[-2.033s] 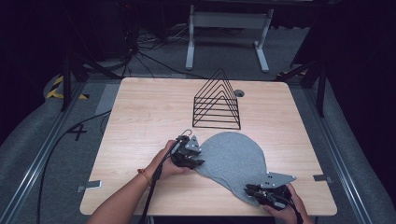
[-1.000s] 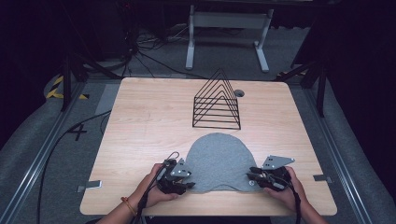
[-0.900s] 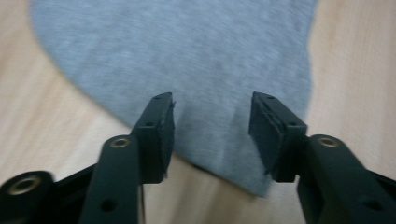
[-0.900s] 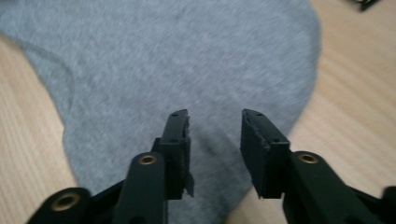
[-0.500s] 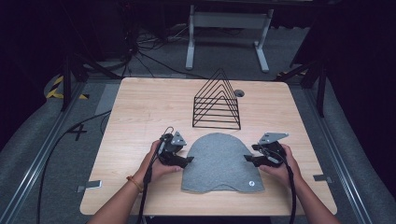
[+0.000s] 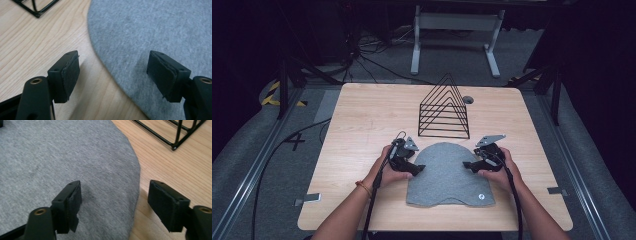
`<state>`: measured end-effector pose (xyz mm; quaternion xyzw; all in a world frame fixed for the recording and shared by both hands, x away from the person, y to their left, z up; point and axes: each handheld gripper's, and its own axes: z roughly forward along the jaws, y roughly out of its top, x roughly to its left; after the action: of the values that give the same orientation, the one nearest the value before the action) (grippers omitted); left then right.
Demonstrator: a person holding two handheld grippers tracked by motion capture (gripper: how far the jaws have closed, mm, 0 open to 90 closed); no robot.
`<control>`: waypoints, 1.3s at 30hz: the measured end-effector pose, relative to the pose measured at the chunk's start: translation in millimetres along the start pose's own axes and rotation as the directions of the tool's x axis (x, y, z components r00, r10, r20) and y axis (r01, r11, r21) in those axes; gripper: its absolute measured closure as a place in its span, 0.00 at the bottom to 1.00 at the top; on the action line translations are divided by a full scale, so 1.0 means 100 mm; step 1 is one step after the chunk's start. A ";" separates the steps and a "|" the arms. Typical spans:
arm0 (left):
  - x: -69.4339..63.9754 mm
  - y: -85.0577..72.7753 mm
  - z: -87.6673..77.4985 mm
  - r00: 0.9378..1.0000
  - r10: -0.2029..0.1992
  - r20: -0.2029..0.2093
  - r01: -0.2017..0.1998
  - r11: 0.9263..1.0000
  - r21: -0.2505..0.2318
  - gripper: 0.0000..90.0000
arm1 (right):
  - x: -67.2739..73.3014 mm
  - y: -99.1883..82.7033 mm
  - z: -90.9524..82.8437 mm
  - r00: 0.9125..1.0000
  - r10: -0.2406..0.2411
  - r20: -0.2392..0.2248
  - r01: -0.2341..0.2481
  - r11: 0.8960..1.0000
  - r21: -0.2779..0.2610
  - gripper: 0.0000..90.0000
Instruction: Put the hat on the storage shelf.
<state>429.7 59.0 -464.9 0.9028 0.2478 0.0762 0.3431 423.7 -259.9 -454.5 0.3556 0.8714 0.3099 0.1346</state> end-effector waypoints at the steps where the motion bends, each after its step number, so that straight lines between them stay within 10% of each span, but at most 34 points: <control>1: -0.01 0.00 0.00 1.000 -0.003 0.003 0.003 1.000 0.000 0.33 | 0.01 0.00 0.00 1.000 -0.009 -0.010 0.009 1.000 -0.004 0.40; 15: -0.07 0.04 0.02 0.997 0.011 0.083 -0.008 0.999 -0.031 0.92 | 0.13 -0.01 -0.03 0.998 0.027 -0.059 -0.029 0.999 -0.030 0.89; 39: -0.14 0.56 -0.65 0.988 0.154 -0.022 -0.156 0.975 -0.161 0.94 | 0.19 0.28 -0.80 0.995 -0.100 0.028 0.103 0.974 -0.201 0.94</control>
<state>419.9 53.8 -378.6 0.8880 0.1713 0.1269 0.4074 388.2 -266.4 -375.3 0.2979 0.8511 0.3866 0.1934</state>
